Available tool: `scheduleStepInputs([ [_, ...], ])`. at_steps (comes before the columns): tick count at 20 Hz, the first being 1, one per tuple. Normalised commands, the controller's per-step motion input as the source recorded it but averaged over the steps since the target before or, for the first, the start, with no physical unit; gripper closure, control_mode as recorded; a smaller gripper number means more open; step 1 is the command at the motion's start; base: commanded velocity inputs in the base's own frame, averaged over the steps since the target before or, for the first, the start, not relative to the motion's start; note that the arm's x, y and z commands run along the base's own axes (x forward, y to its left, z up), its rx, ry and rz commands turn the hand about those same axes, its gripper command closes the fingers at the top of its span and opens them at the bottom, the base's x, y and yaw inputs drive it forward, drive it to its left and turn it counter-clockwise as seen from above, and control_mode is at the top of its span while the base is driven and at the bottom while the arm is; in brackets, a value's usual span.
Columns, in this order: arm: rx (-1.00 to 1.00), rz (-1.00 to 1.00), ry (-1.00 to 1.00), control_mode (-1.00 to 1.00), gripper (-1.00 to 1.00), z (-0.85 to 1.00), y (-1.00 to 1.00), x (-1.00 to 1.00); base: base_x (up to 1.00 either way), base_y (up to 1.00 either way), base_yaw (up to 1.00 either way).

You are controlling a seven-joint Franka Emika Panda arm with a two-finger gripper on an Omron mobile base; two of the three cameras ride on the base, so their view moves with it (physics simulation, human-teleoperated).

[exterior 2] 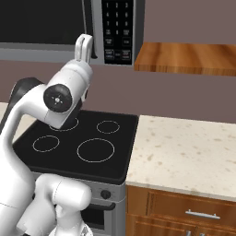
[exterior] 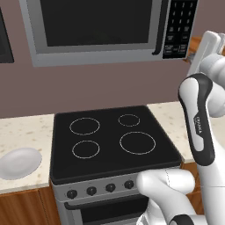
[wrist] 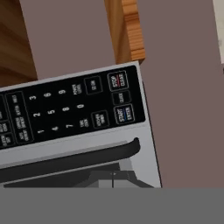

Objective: Pick the corn from the counter and place it in the microwave. Then turn on the microwave.

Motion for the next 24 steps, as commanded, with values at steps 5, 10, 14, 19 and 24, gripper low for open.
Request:
scheduleStepInputs([
  [5, 0.07, 0.0, 0.0, -1.0, 1.0, -0.08, -0.02, 0.0, 0.0, 0.0, 0.0],
  [10, 0.07, 0.0, 0.0, -1.0, 1.0, -0.09, -0.02, 0.01, 0.0, 0.0, 0.0],
  [14, 0.07, 0.0, 0.0, -1.0, 1.0, -0.01, -0.04, 0.01, 0.0, 0.0, 0.0],
  [19, 0.07, 0.0, 0.03, -1.0, 1.0, -0.02, -0.02, 0.1, 0.0, 0.0, 0.0],
  [24, 0.08, 0.0, 0.04, -1.0, 1.0, 0.0, -0.01, 0.16, 0.0, 0.0, 0.0],
])
